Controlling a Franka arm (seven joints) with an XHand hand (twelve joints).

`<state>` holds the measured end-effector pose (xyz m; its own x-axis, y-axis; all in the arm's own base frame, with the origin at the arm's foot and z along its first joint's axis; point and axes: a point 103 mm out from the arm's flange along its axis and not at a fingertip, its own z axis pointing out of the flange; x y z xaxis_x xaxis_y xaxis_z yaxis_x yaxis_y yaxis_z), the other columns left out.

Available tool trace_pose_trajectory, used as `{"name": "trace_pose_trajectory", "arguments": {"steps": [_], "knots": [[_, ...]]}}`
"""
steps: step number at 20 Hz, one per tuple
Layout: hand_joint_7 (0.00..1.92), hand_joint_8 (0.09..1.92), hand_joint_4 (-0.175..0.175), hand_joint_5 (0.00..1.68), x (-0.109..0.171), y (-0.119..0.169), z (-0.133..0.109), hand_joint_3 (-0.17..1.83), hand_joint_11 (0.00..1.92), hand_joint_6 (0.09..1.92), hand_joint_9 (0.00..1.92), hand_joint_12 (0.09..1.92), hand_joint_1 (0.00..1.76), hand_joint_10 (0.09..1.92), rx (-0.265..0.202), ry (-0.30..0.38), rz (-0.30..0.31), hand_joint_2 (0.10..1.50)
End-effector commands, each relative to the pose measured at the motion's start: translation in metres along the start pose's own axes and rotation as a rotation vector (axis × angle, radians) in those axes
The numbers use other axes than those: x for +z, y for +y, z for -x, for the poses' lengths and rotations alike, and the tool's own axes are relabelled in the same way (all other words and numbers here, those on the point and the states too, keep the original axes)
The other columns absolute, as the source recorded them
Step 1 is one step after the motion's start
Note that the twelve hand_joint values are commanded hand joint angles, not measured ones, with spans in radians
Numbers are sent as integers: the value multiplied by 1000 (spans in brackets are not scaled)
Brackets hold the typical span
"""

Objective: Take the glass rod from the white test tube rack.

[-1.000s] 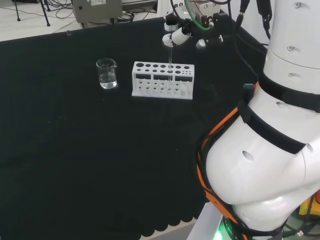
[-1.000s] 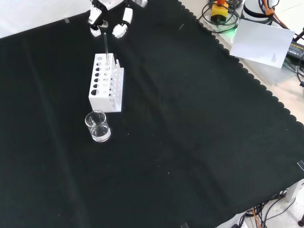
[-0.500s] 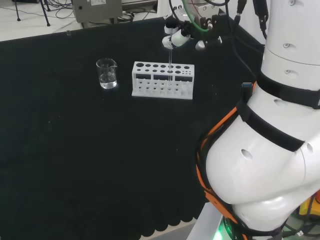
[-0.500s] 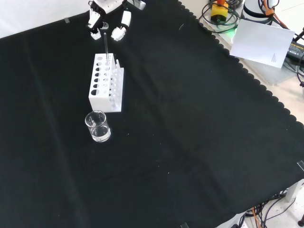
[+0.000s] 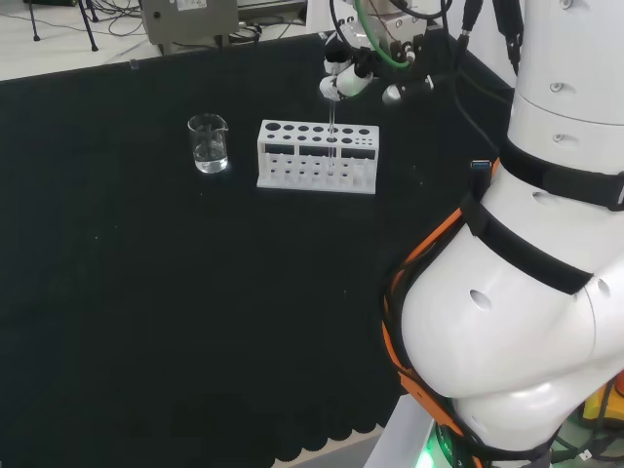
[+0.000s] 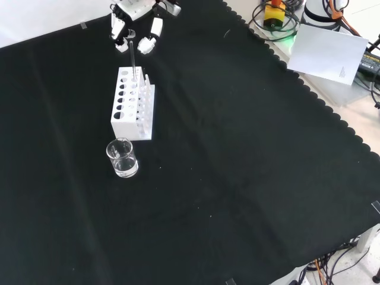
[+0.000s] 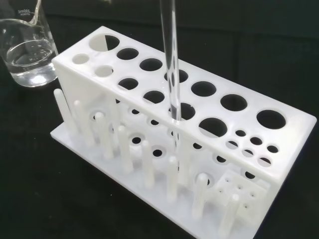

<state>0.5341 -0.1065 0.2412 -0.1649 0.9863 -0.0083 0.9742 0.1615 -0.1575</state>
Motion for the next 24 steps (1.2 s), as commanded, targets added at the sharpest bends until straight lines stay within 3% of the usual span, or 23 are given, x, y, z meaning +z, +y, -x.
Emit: {"name": "trace_pose_trajectory", "arguments": {"steps": [1, 13, 16, 19, 21, 24], "knots": [[1100, 1394, -175, 640, 4, 1, 1, 580, 1127, 979, 1242, 1431, 804, 1298, -4, -15, 14, 848], [1178, 1344, -175, 694, -3, 15, -10, 613, 1126, 942, 1345, 1422, 867, 1242, -15, -35, 6, 825], [1215, 1300, -175, 772, -3, 15, -11, 627, 1176, 908, 1416, 1368, 956, 1185, -13, -58, 30, 813], [1276, 1244, -175, 928, -1, 19, -14, 305, 1290, 1027, 1484, 1261, 1115, 1099, -5, -89, 51, 976], [1310, 1209, -175, 983, -1, 19, -15, 226, 1376, 1000, 1524, 1185, 1150, 1032, -4, -95, 79, 1001], [1368, 1137, -175, 1034, -4, 20, -18, 339, 1501, 966, 1575, 1061, 1168, 935, -18, -89, 143, 925]]}}
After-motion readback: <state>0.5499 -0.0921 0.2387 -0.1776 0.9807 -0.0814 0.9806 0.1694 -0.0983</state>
